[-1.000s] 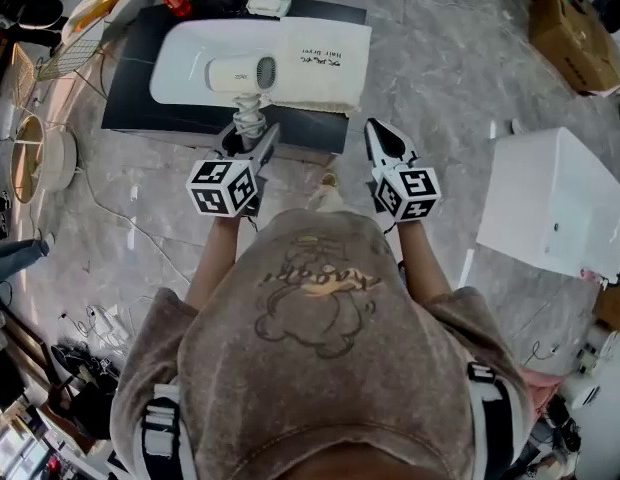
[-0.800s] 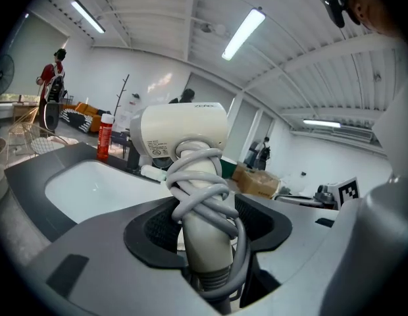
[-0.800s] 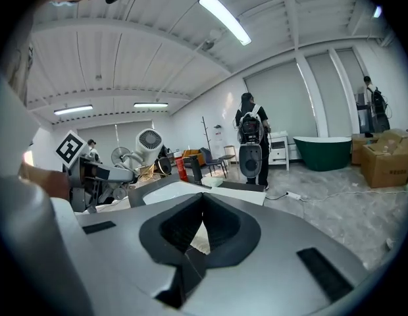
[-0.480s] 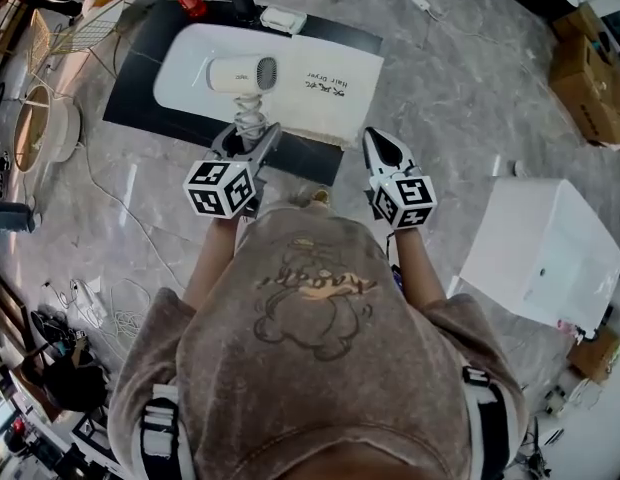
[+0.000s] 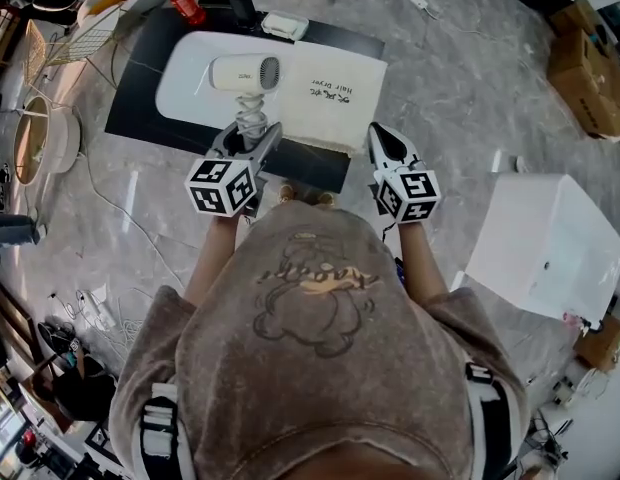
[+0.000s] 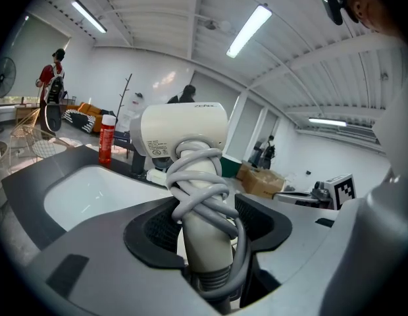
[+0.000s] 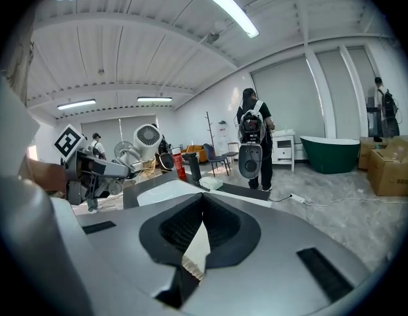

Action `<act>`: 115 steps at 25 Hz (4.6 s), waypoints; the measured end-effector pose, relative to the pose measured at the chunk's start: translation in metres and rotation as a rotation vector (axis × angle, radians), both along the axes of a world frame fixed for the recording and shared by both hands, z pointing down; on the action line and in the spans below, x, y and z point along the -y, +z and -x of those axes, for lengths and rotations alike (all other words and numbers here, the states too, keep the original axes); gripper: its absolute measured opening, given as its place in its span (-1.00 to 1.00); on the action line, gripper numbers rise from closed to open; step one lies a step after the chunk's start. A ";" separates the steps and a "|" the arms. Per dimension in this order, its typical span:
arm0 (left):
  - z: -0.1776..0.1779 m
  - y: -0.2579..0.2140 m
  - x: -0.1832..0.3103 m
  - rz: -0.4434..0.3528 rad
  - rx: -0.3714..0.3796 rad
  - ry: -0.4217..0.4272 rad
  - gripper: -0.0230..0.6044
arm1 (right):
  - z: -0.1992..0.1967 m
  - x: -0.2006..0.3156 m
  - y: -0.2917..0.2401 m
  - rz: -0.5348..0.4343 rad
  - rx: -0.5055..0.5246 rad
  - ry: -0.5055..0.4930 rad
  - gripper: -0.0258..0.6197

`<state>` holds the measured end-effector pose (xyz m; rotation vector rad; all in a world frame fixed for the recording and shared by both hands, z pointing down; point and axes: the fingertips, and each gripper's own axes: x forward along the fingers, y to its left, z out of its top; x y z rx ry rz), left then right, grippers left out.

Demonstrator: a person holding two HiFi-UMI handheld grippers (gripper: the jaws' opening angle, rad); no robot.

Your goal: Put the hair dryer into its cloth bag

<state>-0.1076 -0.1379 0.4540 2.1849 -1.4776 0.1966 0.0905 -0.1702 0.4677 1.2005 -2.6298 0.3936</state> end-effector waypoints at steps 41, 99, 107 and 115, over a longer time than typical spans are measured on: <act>0.021 0.026 0.004 0.058 -0.060 0.034 -0.09 | 0.063 -0.011 0.108 0.087 -0.444 -0.410 0.11; 0.007 0.044 -0.057 0.162 -0.085 0.141 -0.10 | 0.100 0.057 0.076 0.176 -0.330 -0.383 -0.78; -0.021 0.063 -0.083 0.240 -0.052 0.339 -0.10 | 0.108 0.080 0.058 0.168 -0.290 -0.359 -0.78; -0.035 0.088 -0.097 0.327 -0.001 0.493 -0.10 | 0.110 0.091 0.053 0.169 -0.276 -0.356 -0.78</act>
